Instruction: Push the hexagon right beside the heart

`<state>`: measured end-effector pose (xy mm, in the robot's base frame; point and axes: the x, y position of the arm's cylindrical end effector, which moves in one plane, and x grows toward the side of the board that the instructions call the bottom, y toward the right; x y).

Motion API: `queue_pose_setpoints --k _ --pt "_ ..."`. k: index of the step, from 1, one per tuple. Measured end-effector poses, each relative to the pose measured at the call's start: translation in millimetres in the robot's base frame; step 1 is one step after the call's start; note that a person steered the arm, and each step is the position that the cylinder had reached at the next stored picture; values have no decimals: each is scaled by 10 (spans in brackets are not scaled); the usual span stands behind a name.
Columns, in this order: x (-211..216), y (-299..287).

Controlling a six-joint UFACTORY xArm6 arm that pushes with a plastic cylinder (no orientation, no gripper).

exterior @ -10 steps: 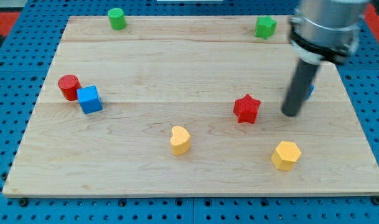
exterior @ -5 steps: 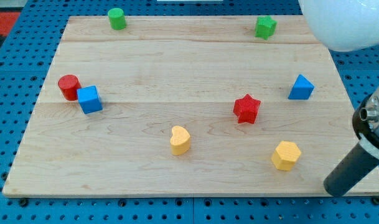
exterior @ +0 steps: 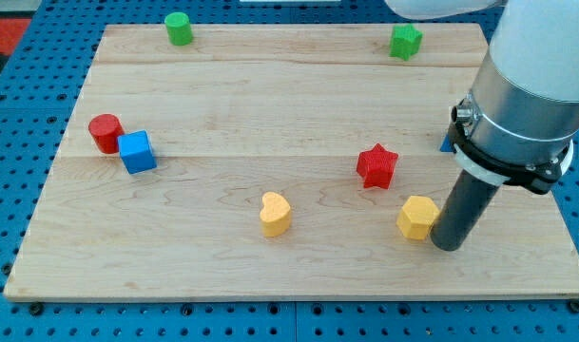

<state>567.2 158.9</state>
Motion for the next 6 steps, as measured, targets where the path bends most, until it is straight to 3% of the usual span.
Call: queue_pose_setpoints --k 1,2,3,5,6 --pt "-200 125" --pt "-365 -106" --pt "-162 -831" --pt "-1127 -1241" --pt "-1568 -815"
